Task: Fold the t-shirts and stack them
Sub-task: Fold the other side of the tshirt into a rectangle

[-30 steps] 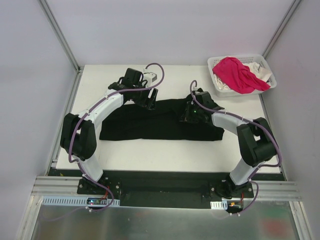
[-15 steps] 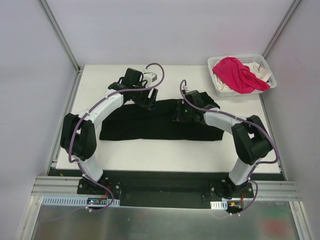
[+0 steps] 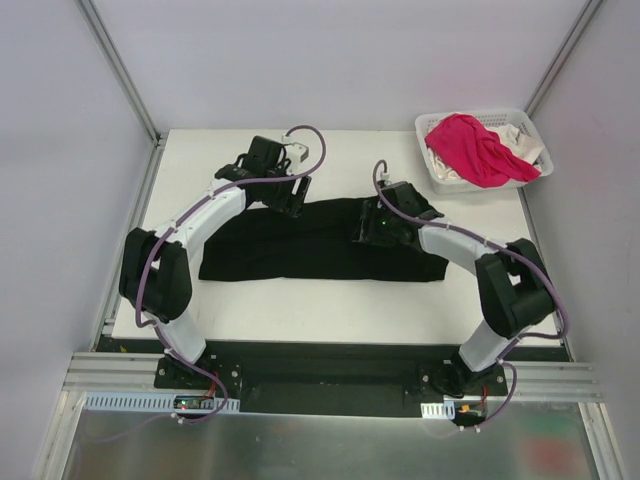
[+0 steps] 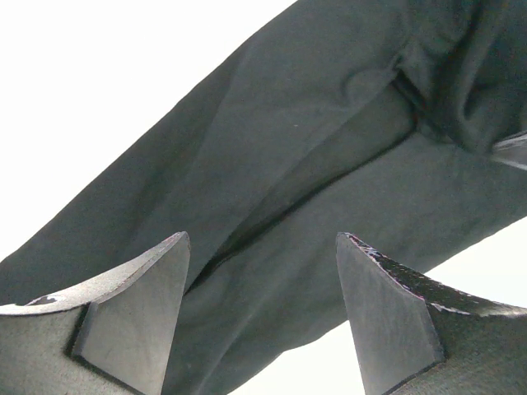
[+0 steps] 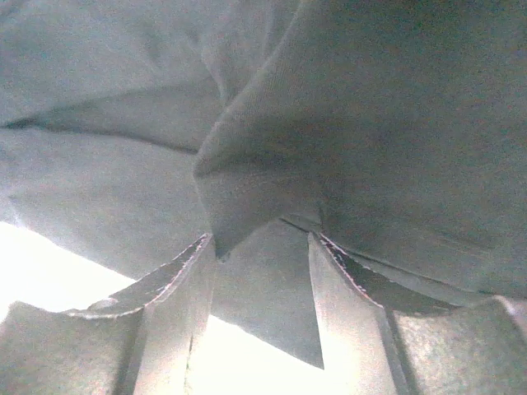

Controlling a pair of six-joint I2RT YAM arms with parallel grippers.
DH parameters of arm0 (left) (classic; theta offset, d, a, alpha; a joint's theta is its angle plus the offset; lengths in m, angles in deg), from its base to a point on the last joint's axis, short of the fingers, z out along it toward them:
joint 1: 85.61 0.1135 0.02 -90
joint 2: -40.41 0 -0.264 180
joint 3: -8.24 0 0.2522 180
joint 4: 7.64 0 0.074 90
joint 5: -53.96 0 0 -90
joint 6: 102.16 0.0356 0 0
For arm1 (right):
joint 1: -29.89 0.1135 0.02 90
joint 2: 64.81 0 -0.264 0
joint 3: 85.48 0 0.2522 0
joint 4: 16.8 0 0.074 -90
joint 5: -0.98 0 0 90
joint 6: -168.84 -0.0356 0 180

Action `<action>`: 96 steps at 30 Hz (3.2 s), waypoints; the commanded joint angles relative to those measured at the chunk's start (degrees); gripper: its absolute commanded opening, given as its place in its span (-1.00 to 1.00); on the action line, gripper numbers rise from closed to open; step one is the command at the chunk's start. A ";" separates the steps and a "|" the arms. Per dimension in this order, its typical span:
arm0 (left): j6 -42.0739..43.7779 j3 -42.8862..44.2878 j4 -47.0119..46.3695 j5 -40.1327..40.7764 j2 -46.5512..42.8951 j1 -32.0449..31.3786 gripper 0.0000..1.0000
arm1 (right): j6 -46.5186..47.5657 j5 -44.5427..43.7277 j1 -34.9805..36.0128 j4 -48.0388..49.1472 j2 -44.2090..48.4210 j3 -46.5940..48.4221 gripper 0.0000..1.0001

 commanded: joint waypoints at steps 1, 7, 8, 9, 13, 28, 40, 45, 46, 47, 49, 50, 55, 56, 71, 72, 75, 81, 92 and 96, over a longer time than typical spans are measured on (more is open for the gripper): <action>-2.31 0.15 0.23 6.89 -3.67 0.65 0.42 | 2.98 -1.20 -3.24 -2.37 6.12 3.31 0.04; -11.19 -0.45 0.05 16.28 -1.56 3.11 0.41 | 4.65 1.35 -7.10 -4.06 0.16 12.72 0.04; -13.63 -0.90 0.05 17.69 -1.64 3.46 0.41 | 4.57 2.05 -7.72 -4.06 -1.08 13.69 0.04; -15.05 -1.42 0.05 19.62 -2.34 3.64 0.41 | 4.39 2.49 -8.42 -3.97 -2.05 15.35 0.04; -21.12 -4.76 -0.12 25.16 -5.24 5.31 0.40 | 4.30 3.90 -9.04 -2.66 -5.57 17.39 0.04; -33.17 -11.54 -1.70 36.07 -13.60 7.94 0.40 | 2.10 6.63 -10.01 0.69 -9.36 17.39 0.03; -41.25 -5.99 -1.53 27.99 -2.52 18.58 0.40 | 0.96 8.21 -11.24 1.74 -6.28 15.46 0.03; -44.50 -8.89 -1.44 29.48 -3.31 19.55 0.38 | 0.61 9.09 -11.77 2.45 -5.40 14.66 0.03; -44.94 -9.25 -1.53 29.66 -3.40 19.63 0.38 | 0.52 9.18 -11.85 2.53 -5.31 14.58 0.02; -45.90 -9.60 -1.44 29.66 -3.58 19.72 0.37 | 0.35 9.18 -12.12 2.45 -5.14 14.40 0.03; -48.27 -10.56 -1.53 29.74 -3.75 19.72 0.36 | 0.26 9.44 -12.20 2.62 -4.70 14.23 0.03; -49.33 -11.00 -1.53 29.83 -4.10 19.64 0.36 | 0.26 9.70 -12.47 2.62 -4.35 13.88 0.03; -54.69 -13.03 -1.53 31.32 -5.24 19.64 0.34 | 0.26 9.35 -13.17 2.62 -2.41 12.73 0.03; -55.23 -13.38 -1.62 31.59 -6.20 19.64 0.33 | 0.17 9.44 -13.52 2.62 -2.32 12.47 0.03; -50.93 -22.60 -1.53 29.57 -21.14 17.70 0.25 | -0.53 10.41 -13.96 3.94 -1.62 9.40 0.03; -50.84 -23.91 -1.53 29.22 -21.76 17.61 0.23 | -0.79 10.41 -13.96 4.12 -1.27 9.04 0.03; -48.82 -26.03 -1.44 27.12 -22.74 17.53 0.18 | -0.97 10.14 -13.96 4.38 -1.00 8.34 0.03; -40.47 -25.95 2.51 23.24 -19.58 15.86 0.12 | -1.50 10.67 -13.96 4.38 -1.01 7.81 0.03; -41.34 -27.01 8.13 31.31 -19.05 14.71 0.14 | -1.15 10.76 -14.32 4.38 0.93 6.93 0.02; -42.66 -25.95 8.31 32.99 -17.47 15.77 0.14 | -1.41 11.46 -14.67 4.38 1.28 6.40 0.03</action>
